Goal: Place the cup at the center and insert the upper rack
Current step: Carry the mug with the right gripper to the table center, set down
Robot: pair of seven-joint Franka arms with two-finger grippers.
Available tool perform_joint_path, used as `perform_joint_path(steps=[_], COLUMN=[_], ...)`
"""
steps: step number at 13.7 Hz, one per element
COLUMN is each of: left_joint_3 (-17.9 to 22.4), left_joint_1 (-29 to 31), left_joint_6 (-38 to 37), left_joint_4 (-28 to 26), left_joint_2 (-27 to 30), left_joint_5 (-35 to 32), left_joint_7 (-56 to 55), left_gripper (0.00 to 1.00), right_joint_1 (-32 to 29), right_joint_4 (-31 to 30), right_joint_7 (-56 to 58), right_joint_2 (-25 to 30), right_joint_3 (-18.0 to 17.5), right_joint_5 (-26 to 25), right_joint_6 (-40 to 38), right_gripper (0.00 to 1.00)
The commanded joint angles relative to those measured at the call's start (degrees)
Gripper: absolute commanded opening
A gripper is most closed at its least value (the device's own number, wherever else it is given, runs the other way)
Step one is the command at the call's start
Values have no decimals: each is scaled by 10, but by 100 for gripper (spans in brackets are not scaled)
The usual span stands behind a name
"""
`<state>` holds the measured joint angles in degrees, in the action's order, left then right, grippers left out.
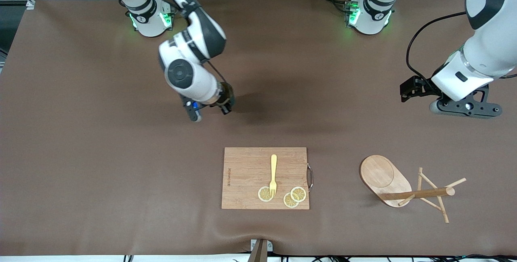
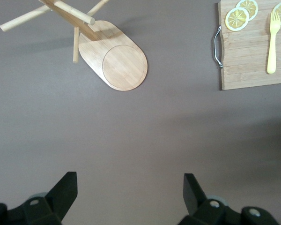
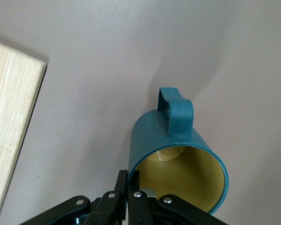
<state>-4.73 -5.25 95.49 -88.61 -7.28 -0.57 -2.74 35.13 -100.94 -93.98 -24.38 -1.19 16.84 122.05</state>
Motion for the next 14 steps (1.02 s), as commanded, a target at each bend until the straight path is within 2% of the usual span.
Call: perform_joint_path(steps=[1, 4, 6, 10, 14], left_joint_3=[0, -1, 0, -1, -1], left_joint_1=[2, 3, 5, -2, -4], left_joint_6=[11, 42, 92, 148, 156], left_joint_4=[5, 5, 5, 5, 5], left_joint_2=[-7, -25, -54, -76, -101], left_joint_5=[9, 11, 21, 52, 65], left_joint_7=[-7, -6, -6, -7, -9], left_gripper=[100, 100, 100, 100, 100], right_joint_1=[27, 56, 74, 95, 110], right_joint_4=[72, 152, 181, 183, 183], right_joint_7=[-73, -158, -186, -188, -211], right_joint_2=[-51, -108, -130, -156, -169], right_joint_3=[8, 9, 11, 12, 12], right_joint_5=[41, 50, 43, 28, 21], right_joint_6=[12, 16, 34, 75, 93], right_gripper=[0, 0, 0, 0, 0])
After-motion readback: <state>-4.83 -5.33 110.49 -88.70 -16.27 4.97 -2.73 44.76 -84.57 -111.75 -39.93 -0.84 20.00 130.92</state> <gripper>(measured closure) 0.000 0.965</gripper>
